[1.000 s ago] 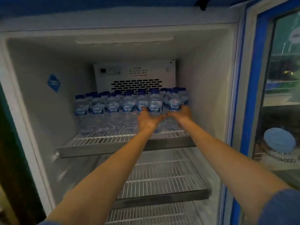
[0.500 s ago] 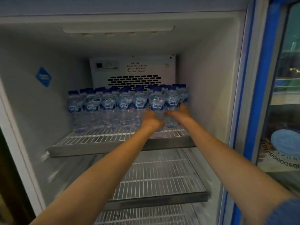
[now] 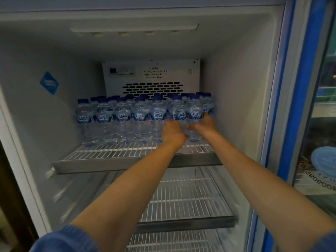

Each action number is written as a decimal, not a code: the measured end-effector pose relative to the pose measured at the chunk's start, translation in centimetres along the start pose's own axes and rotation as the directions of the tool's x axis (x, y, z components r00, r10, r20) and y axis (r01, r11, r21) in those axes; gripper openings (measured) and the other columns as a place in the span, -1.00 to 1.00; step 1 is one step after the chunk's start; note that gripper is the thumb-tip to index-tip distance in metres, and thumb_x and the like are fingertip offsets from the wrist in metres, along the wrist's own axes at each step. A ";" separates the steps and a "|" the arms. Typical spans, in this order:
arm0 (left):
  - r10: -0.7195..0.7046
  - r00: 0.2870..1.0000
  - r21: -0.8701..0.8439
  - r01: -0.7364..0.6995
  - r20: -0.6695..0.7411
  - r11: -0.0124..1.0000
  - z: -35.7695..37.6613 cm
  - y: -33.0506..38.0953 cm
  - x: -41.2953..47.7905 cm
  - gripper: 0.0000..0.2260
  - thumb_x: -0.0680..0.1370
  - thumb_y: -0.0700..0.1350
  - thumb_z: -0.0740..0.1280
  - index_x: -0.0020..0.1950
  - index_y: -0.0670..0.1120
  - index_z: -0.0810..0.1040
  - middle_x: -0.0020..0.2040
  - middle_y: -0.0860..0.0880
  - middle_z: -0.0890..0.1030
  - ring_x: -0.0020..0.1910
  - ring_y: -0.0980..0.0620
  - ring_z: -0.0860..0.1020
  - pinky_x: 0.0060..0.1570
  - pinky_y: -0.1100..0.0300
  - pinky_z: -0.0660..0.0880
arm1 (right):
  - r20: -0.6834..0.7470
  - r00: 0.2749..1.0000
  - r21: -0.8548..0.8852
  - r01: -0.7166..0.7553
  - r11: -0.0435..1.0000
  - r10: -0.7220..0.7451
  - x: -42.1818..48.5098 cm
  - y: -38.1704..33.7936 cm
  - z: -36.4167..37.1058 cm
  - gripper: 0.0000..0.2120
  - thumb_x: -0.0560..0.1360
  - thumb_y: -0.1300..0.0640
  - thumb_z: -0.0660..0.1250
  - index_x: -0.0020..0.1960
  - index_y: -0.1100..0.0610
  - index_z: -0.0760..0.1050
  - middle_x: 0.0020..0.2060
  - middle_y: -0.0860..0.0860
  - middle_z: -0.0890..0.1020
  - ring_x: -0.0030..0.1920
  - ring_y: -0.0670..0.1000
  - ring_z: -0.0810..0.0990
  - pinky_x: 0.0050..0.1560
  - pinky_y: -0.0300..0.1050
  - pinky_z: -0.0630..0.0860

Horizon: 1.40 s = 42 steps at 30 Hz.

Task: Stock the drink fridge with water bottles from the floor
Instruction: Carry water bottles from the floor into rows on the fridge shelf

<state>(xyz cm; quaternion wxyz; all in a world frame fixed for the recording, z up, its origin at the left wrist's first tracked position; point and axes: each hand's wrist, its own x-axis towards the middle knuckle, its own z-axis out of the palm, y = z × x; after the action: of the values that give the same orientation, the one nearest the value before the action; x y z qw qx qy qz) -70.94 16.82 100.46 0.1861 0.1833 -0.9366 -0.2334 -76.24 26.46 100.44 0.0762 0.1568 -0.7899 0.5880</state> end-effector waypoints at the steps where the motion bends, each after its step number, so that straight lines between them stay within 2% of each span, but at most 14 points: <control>1: -0.004 1.000 0.017 0.004 -0.001 1.000 0.0 0.0 0.0 -0.46 0.44 0.02 0.47 0.30 -0.25 0.44 0.30 -0.21 0.46 0.17 -0.11 0.55 0.09 0.08 0.56 | 0.004 1.000 -0.004 -0.004 1.000 0.004 0.1 0.1 0.0 -0.49 0.36 0.25 0.52 0.25 0.14 0.40 0.21 0.11 0.57 0.22 0.11 0.54 0.27 0.03 0.46; 5: -0.006 1.000 0.077 0.006 -0.006 0.997 0.1 0.1 -0.2 -0.36 0.47 0.06 0.43 0.41 -0.25 0.32 0.43 -0.21 0.28 0.26 -0.14 0.49 0.12 0.06 0.51 | 0.013 0.999 0.002 -0.032 0.999 0.032 0.4 0.3 0.2 -0.39 0.37 0.23 0.51 0.34 0.15 0.35 0.27 0.10 0.53 0.28 0.12 0.50 0.32 0.05 0.42; 7: -0.020 1.000 0.063 0.018 0.021 0.998 0.3 -0.1 -0.2 -0.42 0.46 0.01 0.45 0.37 -0.24 0.37 0.38 -0.19 0.38 0.23 -0.13 0.51 0.09 0.06 0.52 | 0.015 0.999 -0.001 -0.036 0.999 0.036 0.5 0.3 0.2 -0.38 0.37 0.22 0.52 0.35 0.15 0.34 0.28 0.10 0.53 0.28 0.12 0.50 0.32 0.05 0.42; 10: -0.062 0.998 -0.005 0.062 0.032 0.998 0.2 -0.4 -0.3 -0.68 0.50 -0.13 0.41 0.20 -0.21 0.49 0.17 -0.16 0.57 0.12 -0.12 0.58 0.05 0.05 0.57 | 0.020 0.999 -0.006 -0.028 1.000 0.028 0.4 0.4 0.2 -0.38 0.37 0.20 0.52 0.36 0.16 0.34 0.28 0.11 0.53 0.26 0.12 0.51 0.30 0.02 0.43; 14: -0.070 0.998 0.028 0.070 0.001 0.997 0.1 -0.1 -0.6 -0.72 0.51 -0.13 0.39 0.19 -0.19 0.51 0.12 -0.14 0.60 0.10 -0.11 0.59 0.01 0.06 0.56 | 0.011 1.000 -0.002 -0.016 1.000 0.016 0.3 0.3 0.1 -0.40 0.40 0.19 0.50 0.36 0.17 0.34 0.28 0.11 0.52 0.26 0.11 0.51 0.28 -0.03 0.43; 18: -0.084 0.996 0.152 0.087 -0.026 0.985 0.3 0.1 -0.6 -0.68 0.51 -0.06 0.39 0.21 -0.15 0.51 0.15 -0.13 0.60 0.13 -0.13 0.58 0.06 0.01 0.55 | 0.014 1.000 0.007 0.001 1.000 -0.001 0.3 0.5 0.2 -0.41 0.41 0.17 0.49 0.36 0.16 0.34 0.28 0.12 0.53 0.25 0.11 0.51 0.29 0.00 0.44; 25: -0.111 0.994 0.225 0.107 0.006 0.968 0.4 0.3 -0.5 -0.66 0.53 -0.01 0.34 0.24 -0.15 0.48 0.20 -0.14 0.56 0.21 -0.16 0.51 0.14 -0.06 0.47 | 0.037 0.999 0.019 -0.012 1.000 0.012 0.4 0.5 0.0 -0.44 0.43 0.16 0.48 0.36 0.17 0.34 0.26 0.11 0.55 0.22 0.11 0.54 0.25 -0.02 0.47; 29: -0.113 0.993 0.281 0.120 -0.039 0.952 0.1 0.2 -0.7 -0.41 0.50 0.03 0.37 0.41 -0.21 0.27 0.30 -0.16 0.48 0.26 -0.17 0.47 0.12 -0.05 0.43 | 0.041 0.999 0.029 -0.018 0.999 0.017 0.3 0.5 0.1 -0.44 0.45 0.18 0.45 0.38 0.17 0.32 0.24 0.09 0.54 0.22 0.10 0.53 0.22 -0.05 0.46; 32: 0.019 0.975 0.240 0.036 -0.223 0.970 -1.1 0.3 -0.8 -0.36 0.45 0.12 0.41 0.34 -0.20 0.23 0.31 -0.17 0.42 0.32 -0.16 0.38 0.18 -0.05 0.38 | 0.041 0.999 0.017 -0.020 1.000 0.019 0.7 0.6 0.2 -0.43 0.43 0.15 0.47 0.37 0.14 0.33 0.25 0.07 0.55 0.19 0.09 0.55 0.24 -0.01 0.48; 35: 0.311 0.865 0.331 -0.183 -0.393 0.926 -3.8 0.1 0.8 -0.32 0.41 0.16 0.42 0.35 -0.16 0.23 0.31 -0.13 0.36 0.32 -0.13 0.31 0.25 -0.08 0.27 | 0.041 0.998 -0.009 -0.037 0.999 0.037 1.0 0.7 0.2 -0.36 0.44 0.12 0.46 0.43 0.12 0.26 0.30 0.05 0.49 0.27 0.11 0.50 0.27 -0.02 0.44; 37: 0.479 0.813 0.436 -0.319 -0.330 0.842 -6.0 0.0 2.7 -0.22 0.37 0.20 0.45 0.41 -0.13 0.20 0.36 -0.12 0.33 0.33 -0.13 0.28 0.28 -0.09 0.21 | 0.047 0.998 -0.002 -0.047 0.999 0.047 1.1 0.8 0.2 -0.33 0.44 0.13 0.46 0.45 0.12 0.22 0.34 0.08 0.46 0.30 0.12 0.47 0.30 0.00 0.42; 38: 0.511 0.826 0.464 -0.366 -0.238 0.807 -7.0 0.1 3.7 -0.16 0.34 0.23 0.46 0.45 -0.11 0.18 0.38 -0.13 0.33 0.36 -0.14 0.27 0.31 -0.11 0.17 | 0.050 0.998 0.008 -0.051 0.999 0.050 1.2 0.9 0.2 -0.32 0.44 0.13 0.47 0.46 0.12 0.22 0.34 0.08 0.46 0.31 0.13 0.46 0.31 0.01 0.42; 40: 0.499 0.867 0.515 -0.426 -0.004 0.744 -8.4 0.7 5.1 -0.11 0.32 0.29 0.44 0.47 -0.08 0.15 0.36 -0.14 0.40 0.37 -0.16 0.30 0.35 -0.14 0.10 | 0.054 0.997 0.029 -0.052 0.998 0.051 1.4 1.0 0.2 -0.32 0.42 0.15 0.48 0.44 0.13 0.24 0.32 0.08 0.48 0.29 0.12 0.48 0.33 0.04 0.41; 42: 0.472 0.869 0.515 -0.474 0.145 0.714 -8.8 1.1 5.9 -0.14 0.33 0.31 0.43 0.44 -0.10 0.19 0.28 -0.13 0.49 0.29 -0.15 0.40 0.34 -0.12 0.09 | 0.054 0.998 0.063 -0.047 0.997 0.044 1.5 1.3 0.2 -0.35 0.40 0.17 0.50 0.40 0.13 0.30 0.29 0.09 0.52 0.26 0.11 0.51 0.32 0.06 0.43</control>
<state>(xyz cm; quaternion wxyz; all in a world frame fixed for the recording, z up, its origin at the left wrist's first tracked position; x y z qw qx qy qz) -72.49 11.97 109.75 0.1795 -0.0182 -0.9793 0.0921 -78.10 26.40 99.69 0.0370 0.1566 -0.7755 0.6105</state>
